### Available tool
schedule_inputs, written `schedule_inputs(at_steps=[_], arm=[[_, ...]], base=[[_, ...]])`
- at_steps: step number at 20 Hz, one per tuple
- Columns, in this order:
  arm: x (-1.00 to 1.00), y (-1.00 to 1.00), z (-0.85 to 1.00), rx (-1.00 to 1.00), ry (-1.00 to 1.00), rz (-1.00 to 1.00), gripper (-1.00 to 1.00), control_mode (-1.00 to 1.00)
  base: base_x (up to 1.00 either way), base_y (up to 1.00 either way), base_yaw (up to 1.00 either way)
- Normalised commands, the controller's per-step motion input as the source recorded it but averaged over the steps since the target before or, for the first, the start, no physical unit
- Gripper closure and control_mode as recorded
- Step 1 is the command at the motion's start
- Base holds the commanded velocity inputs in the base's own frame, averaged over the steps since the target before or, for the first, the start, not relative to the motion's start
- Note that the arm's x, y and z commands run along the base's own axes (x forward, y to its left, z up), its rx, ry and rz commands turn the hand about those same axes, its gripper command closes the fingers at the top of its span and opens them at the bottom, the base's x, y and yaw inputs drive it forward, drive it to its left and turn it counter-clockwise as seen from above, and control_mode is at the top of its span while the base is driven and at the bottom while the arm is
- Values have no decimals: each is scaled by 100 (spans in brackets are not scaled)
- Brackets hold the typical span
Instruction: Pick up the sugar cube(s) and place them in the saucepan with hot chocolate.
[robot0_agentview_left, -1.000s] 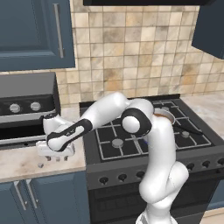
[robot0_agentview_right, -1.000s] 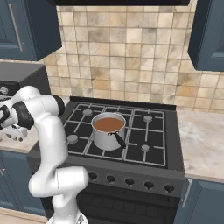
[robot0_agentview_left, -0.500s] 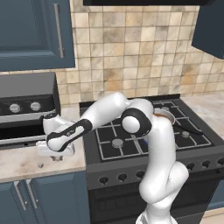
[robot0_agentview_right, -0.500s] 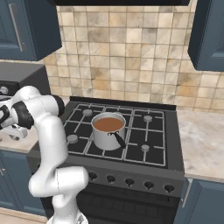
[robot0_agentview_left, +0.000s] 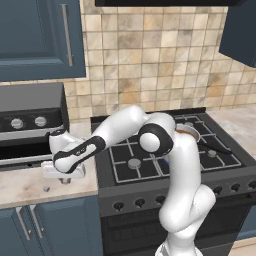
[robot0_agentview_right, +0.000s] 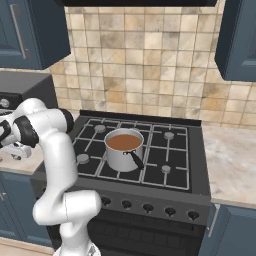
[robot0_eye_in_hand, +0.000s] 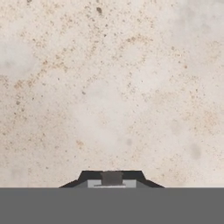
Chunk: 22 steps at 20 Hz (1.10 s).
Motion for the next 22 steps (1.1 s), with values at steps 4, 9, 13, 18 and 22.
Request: schedule_inputs(at_steps=[4, 9, 13, 18, 22], arm=[[-23, -36, 12, 0, -7, 2, 100, -100], [-46, -66, 28, 0, -6, 1, 100, -100], [-50, -77, 38, 0, -6, 0, 100, -100], [-32, -77, 60, 4, -8, 0, 100, -100], [-4, -66, 81, 1, -2, 0, 100, -100]], base=[[0, 0, 0], [0, 0, 0], [0, 0, 0], [0, 0, 0], [0, 0, 0]])
